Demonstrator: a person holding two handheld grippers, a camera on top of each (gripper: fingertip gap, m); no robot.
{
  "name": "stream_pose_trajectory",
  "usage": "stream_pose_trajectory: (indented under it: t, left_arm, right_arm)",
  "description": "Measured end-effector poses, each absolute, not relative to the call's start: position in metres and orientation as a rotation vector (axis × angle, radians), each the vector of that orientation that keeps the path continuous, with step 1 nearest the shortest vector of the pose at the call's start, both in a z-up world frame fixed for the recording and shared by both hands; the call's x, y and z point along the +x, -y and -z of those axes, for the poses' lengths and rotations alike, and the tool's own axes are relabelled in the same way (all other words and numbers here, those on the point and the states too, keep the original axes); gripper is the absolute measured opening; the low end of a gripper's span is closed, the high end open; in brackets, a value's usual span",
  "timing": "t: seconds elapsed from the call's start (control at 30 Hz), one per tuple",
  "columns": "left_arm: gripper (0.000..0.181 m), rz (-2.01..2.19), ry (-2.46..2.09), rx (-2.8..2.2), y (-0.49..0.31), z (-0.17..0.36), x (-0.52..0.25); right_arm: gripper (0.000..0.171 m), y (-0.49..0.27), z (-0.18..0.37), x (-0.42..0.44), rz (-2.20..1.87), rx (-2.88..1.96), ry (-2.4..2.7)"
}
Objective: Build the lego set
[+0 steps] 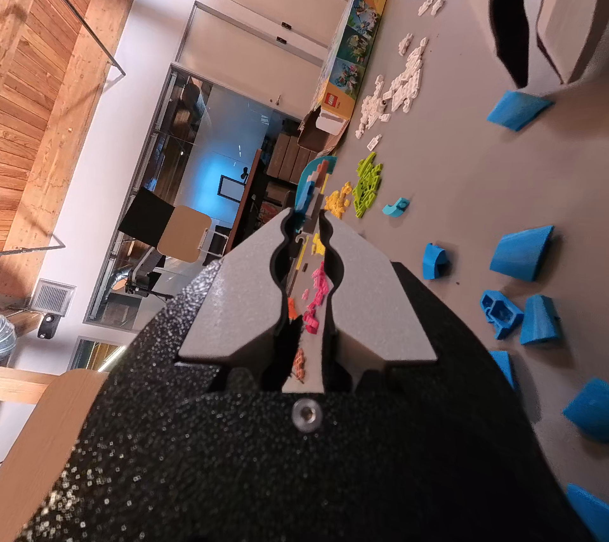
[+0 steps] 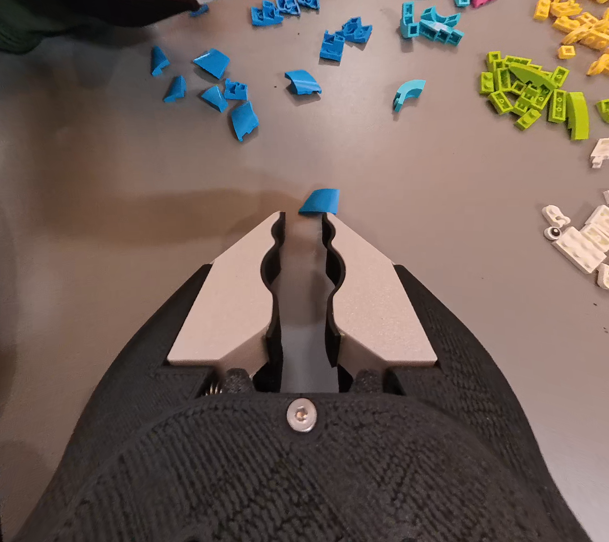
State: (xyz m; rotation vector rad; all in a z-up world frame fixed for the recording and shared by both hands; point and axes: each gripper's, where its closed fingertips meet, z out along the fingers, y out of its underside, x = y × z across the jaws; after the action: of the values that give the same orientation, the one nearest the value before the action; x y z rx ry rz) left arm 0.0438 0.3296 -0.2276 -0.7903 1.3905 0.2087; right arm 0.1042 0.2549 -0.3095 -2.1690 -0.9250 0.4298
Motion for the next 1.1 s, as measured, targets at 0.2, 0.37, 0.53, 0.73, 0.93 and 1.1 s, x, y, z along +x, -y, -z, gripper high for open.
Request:
stream_pose_trajectory:
  t: [0.2, 0.37, 0.53, 0.73, 0.93, 1.1]
  left_arm:
    - [0.011, -0.226, -1.297, -0.875, -0.347, 0.216, 0.029]
    - [0.011, -0.217, -1.296, -0.879, -0.347, 0.216, 0.029]
    - [0.011, -0.221, -1.324, -0.858, -0.344, 0.219, 0.033]
    - [0.011, -0.213, -1.333, -0.857, -0.343, 0.220, 0.035]
    - [0.012, -0.218, -1.360, -0.845, -0.340, 0.226, 0.040]
    - [0.012, -0.219, -1.358, -0.838, -0.339, 0.224, 0.040]
  right_arm:
    - [0.024, -0.256, 0.315, 0.103, -0.428, -2.169, 0.935]
    - [0.038, -0.262, 0.311, 0.096, -0.390, -2.065, 0.961]
    - [0.034, -0.263, 0.312, 0.099, -0.381, -2.090, 0.938]
    - [0.030, -0.266, 0.313, 0.095, -0.443, -2.121, 0.845]
    - [0.027, -0.265, 0.315, 0.086, -0.398, -2.104, 0.910]
    - [0.023, -0.267, 0.315, 0.093, -0.390, -2.112, 0.886]
